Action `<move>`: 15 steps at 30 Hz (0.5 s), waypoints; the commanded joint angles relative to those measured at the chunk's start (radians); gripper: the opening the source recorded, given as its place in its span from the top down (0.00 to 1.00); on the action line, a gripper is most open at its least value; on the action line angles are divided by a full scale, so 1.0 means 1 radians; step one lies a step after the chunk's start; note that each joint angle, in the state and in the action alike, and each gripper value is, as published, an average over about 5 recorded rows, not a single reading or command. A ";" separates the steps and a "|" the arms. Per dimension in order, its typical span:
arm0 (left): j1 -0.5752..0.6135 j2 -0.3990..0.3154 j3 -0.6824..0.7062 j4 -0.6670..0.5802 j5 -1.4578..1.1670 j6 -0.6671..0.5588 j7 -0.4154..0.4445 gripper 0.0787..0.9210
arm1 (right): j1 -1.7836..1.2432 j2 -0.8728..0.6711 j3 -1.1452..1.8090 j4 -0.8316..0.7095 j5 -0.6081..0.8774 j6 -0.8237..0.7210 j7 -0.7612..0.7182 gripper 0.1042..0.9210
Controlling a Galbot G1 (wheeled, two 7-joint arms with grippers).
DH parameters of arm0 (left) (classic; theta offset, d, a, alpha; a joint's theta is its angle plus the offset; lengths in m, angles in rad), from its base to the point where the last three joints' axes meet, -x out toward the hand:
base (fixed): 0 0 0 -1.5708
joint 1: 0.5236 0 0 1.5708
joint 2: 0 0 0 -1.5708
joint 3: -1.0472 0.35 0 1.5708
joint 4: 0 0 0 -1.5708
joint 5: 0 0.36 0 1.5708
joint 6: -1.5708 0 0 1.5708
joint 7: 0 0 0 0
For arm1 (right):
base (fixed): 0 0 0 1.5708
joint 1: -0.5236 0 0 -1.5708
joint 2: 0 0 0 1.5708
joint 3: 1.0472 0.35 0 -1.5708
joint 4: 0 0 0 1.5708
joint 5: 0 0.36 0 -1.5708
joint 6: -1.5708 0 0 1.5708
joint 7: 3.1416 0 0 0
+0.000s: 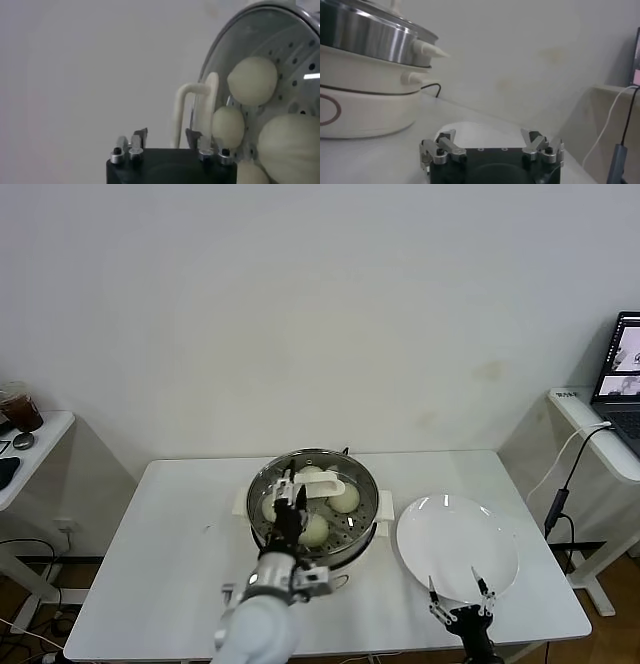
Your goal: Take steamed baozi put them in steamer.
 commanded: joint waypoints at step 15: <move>0.875 0.048 -0.607 -0.116 -1.663 -0.822 -0.314 0.12 | -0.094 -0.096 -0.039 0.080 0.203 -0.116 -0.062 0.12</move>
